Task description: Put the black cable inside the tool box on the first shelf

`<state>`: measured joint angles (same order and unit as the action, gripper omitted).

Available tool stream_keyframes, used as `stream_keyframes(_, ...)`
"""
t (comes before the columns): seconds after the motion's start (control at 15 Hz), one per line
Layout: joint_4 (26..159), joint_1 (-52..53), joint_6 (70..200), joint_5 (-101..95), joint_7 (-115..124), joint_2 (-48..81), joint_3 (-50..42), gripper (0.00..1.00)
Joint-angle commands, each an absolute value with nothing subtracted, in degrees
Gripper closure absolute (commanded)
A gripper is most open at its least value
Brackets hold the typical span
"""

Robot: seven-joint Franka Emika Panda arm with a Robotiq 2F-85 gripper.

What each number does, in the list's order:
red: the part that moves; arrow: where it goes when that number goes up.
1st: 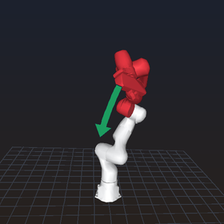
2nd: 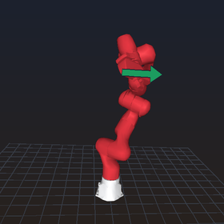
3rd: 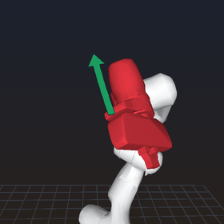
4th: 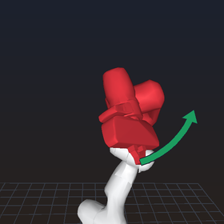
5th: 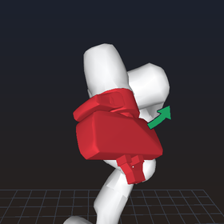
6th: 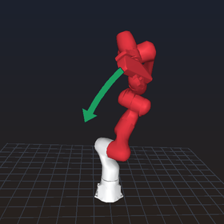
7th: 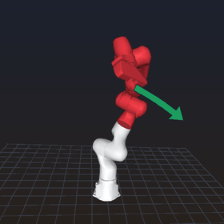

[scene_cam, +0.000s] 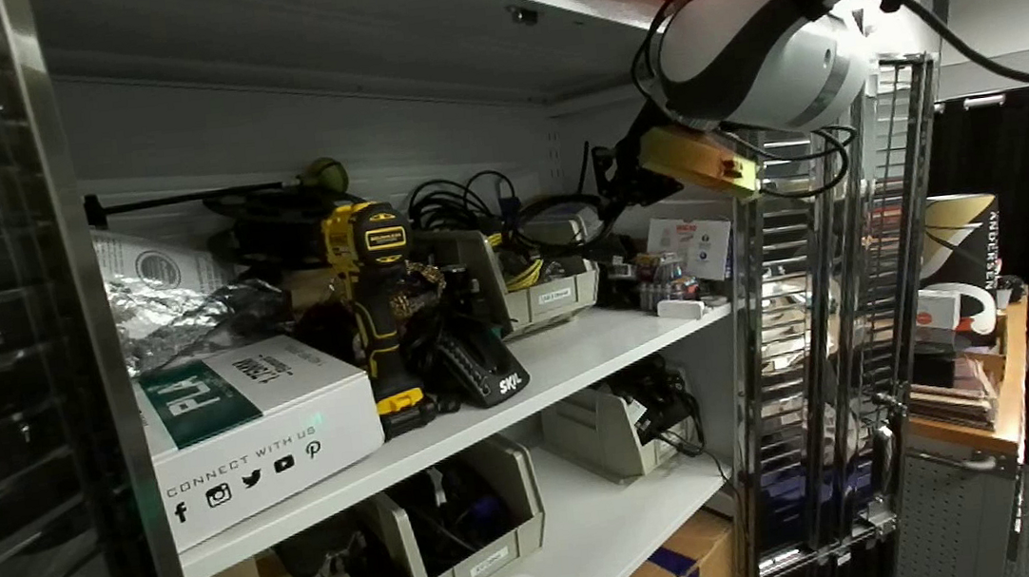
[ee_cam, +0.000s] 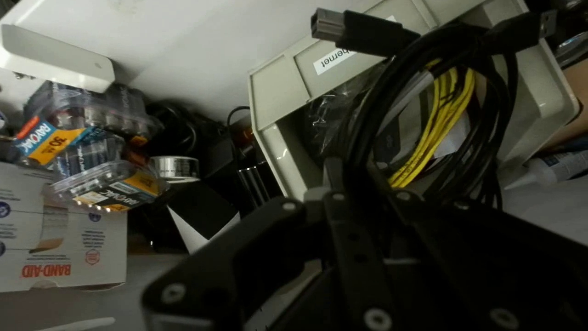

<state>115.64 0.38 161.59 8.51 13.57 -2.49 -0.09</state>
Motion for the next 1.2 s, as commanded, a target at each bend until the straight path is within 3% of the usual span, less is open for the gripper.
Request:
stream_keyframes(0.0,113.08,0.50,167.51,9.05,12.33,2.07,0.24,0.92)
stream_keyframes(0.4,106.82,1.05,175.07,8.03,14.40,10.82,0.14,0.92)
stream_keyframes(1.13,91.65,1.21,173.34,10.63,14.72,21.77,1.21,0.93)
